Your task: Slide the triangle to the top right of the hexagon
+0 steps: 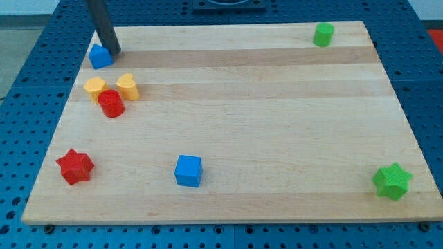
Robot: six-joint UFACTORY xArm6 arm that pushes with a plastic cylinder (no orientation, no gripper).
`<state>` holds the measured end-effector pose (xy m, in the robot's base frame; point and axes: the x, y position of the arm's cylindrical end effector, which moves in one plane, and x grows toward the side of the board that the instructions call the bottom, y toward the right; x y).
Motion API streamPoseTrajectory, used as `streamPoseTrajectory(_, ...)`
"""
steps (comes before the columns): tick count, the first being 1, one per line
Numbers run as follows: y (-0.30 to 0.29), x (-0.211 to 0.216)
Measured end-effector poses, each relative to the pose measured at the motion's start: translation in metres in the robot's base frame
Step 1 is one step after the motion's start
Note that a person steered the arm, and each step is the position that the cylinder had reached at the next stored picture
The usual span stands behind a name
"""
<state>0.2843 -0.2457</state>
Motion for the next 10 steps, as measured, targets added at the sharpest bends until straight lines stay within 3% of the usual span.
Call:
streamPoseTrajectory(2,-0.032,-0.044)
streamPoseTrajectory(3,-0.057,0.023)
streamPoseTrajectory(4,-0.013,0.047)
streamPoseTrajectory(6,-0.031,0.019)
streamPoseTrajectory(10,-0.031,0.012)
